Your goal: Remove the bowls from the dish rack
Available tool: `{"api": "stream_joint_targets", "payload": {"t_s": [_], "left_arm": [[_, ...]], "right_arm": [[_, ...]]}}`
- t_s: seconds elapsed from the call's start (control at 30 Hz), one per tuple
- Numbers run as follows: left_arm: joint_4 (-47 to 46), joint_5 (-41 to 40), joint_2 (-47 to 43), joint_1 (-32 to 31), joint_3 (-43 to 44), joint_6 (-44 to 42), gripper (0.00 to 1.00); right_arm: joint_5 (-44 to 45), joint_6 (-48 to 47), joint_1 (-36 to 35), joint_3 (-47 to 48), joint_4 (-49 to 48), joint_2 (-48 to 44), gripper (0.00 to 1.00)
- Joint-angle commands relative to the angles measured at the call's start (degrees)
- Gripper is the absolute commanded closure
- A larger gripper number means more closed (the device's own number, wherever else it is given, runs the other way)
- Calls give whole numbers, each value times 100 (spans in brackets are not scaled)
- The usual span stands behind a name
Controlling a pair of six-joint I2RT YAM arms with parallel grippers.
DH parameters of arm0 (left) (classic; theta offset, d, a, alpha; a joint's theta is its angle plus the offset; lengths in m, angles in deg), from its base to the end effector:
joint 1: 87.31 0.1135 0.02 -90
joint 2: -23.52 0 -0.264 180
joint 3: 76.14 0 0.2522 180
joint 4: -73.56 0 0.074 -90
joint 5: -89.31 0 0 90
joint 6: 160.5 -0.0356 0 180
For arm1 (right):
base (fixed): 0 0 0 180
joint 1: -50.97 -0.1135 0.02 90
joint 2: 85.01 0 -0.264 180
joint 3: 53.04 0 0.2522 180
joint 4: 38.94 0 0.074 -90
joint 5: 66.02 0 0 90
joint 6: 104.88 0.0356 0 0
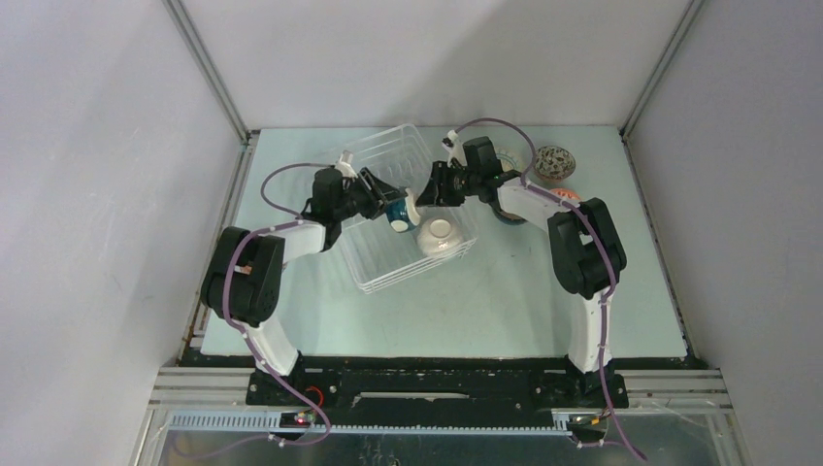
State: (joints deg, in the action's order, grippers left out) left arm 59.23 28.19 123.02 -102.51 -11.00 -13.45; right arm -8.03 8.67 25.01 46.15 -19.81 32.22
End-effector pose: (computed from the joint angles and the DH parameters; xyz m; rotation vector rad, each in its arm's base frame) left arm 0.3531 -0.1138 0.1955 -0.3922 2.0739 -1.2890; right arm 0.4086 0.2199 0.2072 -0.3764 2.2951 1.0787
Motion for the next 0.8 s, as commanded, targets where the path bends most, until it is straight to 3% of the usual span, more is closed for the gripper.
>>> {"api": "stream_joint_targets", "payload": {"t_s": [0.0, 0.17, 0.43, 0.77], "left_arm": [[-905, 824, -261, -197, 74, 168, 48], [-908, 932, -223, -220, 98, 217, 46], [-887, 952, -143, -221, 114, 216, 62], [-684, 963, -293, -221, 168, 87, 72]], "right_arm": [[211, -38, -96, -49, 175, 88, 48], [231, -32, -87, -44, 193, 98, 48], [204, -31, -85, -48, 168, 103, 48], [198, -26, -78, -85, 140, 58, 49]]}}
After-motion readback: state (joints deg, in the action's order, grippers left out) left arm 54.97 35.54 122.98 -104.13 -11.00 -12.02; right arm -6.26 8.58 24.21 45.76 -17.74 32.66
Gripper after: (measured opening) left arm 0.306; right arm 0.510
